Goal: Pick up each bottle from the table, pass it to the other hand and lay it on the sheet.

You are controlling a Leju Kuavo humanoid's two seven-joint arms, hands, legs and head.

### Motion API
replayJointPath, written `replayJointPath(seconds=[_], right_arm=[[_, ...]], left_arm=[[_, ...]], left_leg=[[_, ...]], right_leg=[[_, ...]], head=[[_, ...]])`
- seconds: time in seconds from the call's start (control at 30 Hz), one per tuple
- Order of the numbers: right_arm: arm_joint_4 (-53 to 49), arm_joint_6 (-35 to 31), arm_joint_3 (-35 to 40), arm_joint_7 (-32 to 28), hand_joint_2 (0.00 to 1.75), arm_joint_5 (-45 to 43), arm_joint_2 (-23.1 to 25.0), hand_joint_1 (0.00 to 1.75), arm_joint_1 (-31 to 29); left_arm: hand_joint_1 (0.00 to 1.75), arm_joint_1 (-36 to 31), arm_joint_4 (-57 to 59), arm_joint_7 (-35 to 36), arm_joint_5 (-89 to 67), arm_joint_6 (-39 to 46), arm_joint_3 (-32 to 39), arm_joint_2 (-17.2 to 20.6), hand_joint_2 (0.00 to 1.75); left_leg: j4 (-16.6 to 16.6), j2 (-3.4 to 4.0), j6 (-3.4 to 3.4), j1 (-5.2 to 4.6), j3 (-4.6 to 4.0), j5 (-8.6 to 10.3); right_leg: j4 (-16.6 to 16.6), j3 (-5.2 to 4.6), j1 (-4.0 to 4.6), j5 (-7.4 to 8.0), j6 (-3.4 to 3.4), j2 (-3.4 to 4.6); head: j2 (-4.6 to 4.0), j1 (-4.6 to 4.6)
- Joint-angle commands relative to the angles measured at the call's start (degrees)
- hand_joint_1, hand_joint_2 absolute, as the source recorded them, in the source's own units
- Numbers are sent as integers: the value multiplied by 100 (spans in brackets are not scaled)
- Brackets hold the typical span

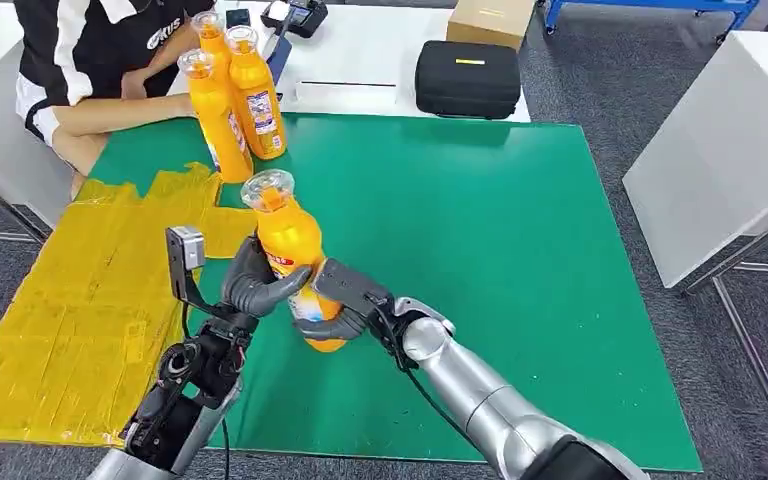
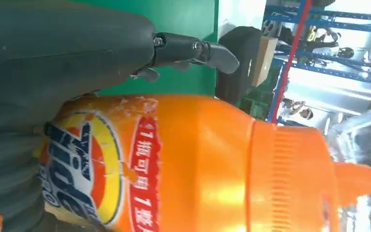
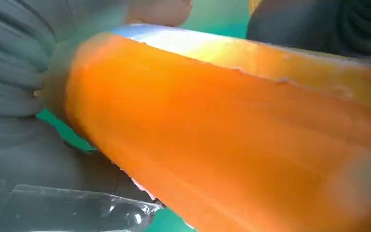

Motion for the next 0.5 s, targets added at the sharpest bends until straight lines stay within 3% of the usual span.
replayJointPath(seconds=[0.03, 0.5], right_arm=[[370, 143, 513, 87, 175, 78, 64, 175, 59], [422, 168, 564, 162, 175, 92, 30, 175, 102]], left_arm=[[0, -445, 189, 60, 52, 22, 34, -106, 175], [0, -514, 317, 66, 11, -72, 2, -132, 175]], left_leg=[[1, -15, 1, 7, 18, -8], [4, -21, 2, 8, 25, -12]], right_leg=[[-1, 23, 9, -10, -23, -10], [1, 30, 10, -16, -28, -15]], head=[[0, 0], [0, 0]])
